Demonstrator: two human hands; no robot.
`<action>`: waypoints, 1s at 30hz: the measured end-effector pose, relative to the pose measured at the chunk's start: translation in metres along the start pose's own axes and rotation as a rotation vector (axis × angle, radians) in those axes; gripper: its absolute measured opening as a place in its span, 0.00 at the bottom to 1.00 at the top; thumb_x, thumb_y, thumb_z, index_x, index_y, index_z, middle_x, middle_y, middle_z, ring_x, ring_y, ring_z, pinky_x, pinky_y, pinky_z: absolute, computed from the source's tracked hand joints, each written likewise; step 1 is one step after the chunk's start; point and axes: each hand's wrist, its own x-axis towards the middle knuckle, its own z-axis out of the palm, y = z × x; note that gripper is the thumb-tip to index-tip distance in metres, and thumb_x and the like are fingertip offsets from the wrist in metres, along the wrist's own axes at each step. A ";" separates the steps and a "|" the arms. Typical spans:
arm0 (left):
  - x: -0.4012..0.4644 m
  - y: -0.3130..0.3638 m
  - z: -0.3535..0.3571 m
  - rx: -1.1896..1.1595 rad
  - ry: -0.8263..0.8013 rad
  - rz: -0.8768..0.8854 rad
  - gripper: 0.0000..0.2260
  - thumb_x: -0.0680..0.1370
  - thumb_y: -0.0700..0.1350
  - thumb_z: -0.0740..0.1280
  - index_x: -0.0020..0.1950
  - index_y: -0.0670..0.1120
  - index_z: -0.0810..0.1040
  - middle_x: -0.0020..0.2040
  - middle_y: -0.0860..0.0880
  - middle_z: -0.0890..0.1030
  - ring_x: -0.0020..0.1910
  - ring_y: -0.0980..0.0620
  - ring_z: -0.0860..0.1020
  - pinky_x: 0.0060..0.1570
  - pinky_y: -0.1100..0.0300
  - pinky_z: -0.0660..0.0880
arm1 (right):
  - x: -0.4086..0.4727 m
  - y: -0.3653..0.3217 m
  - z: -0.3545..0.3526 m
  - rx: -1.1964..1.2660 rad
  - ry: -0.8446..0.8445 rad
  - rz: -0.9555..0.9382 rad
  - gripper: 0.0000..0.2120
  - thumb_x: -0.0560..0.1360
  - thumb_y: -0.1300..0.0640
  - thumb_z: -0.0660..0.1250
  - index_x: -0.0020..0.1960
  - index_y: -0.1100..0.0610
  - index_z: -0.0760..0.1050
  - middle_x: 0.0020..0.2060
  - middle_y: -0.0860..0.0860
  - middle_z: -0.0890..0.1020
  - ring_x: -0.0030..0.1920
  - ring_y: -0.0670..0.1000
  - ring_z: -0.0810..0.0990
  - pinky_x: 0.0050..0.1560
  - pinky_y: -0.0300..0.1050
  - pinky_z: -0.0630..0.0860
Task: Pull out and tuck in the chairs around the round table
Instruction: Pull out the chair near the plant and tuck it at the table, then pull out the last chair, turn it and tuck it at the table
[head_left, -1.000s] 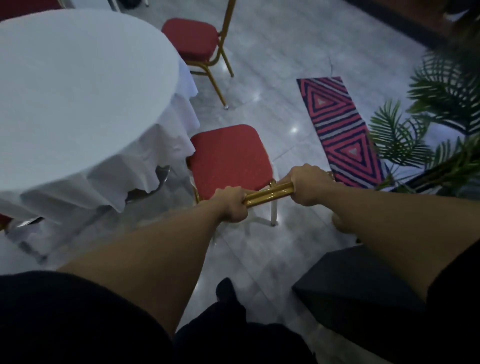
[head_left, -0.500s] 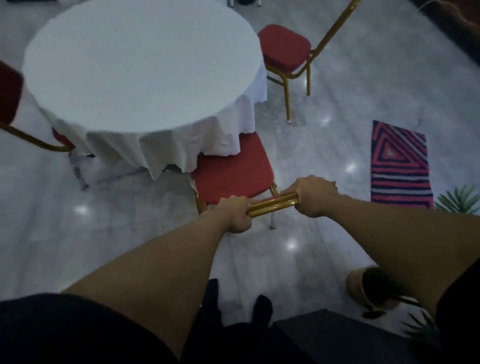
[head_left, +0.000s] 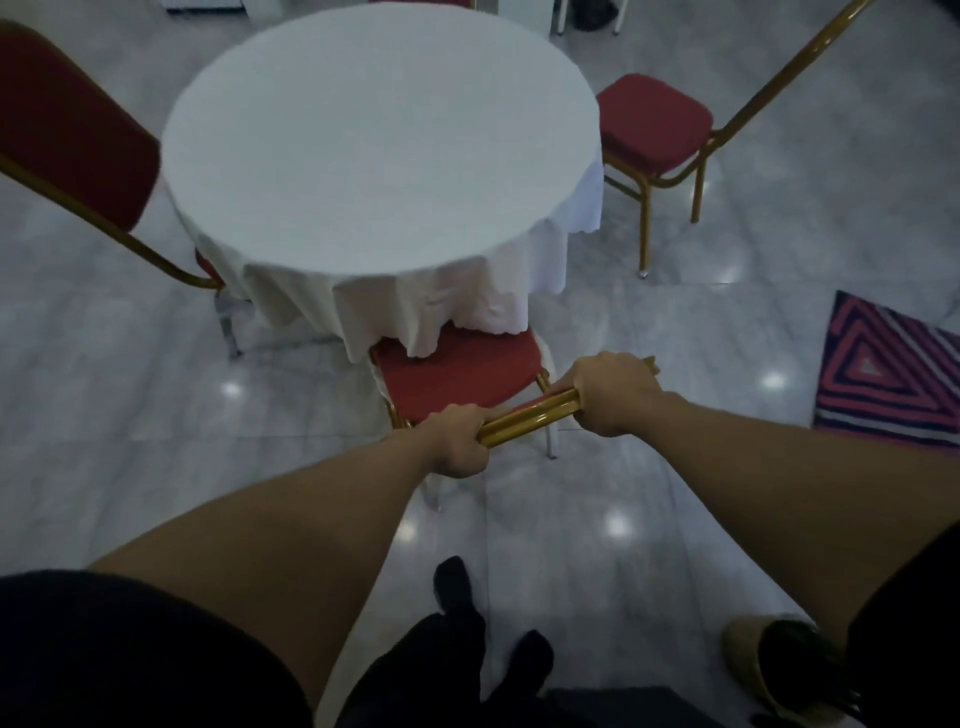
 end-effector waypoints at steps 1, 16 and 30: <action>0.004 -0.004 -0.007 0.007 0.014 -0.003 0.33 0.76 0.35 0.62 0.78 0.61 0.67 0.40 0.50 0.76 0.35 0.52 0.74 0.32 0.61 0.71 | 0.008 -0.002 -0.004 0.002 0.004 0.005 0.19 0.78 0.57 0.68 0.62 0.38 0.84 0.44 0.46 0.84 0.39 0.50 0.77 0.38 0.46 0.72; 0.049 -0.049 -0.072 0.029 -0.089 0.021 0.33 0.71 0.41 0.67 0.76 0.60 0.69 0.47 0.47 0.80 0.45 0.45 0.81 0.48 0.48 0.81 | 0.070 -0.008 -0.037 0.058 -0.072 -0.030 0.16 0.77 0.53 0.69 0.62 0.42 0.84 0.44 0.46 0.84 0.42 0.52 0.80 0.41 0.45 0.72; 0.110 0.088 -0.185 0.307 0.171 0.041 0.35 0.76 0.69 0.61 0.77 0.51 0.71 0.76 0.46 0.74 0.73 0.43 0.72 0.72 0.43 0.67 | 0.077 0.121 -0.139 0.358 -0.103 0.090 0.38 0.79 0.30 0.62 0.78 0.55 0.72 0.76 0.55 0.76 0.74 0.57 0.75 0.72 0.53 0.69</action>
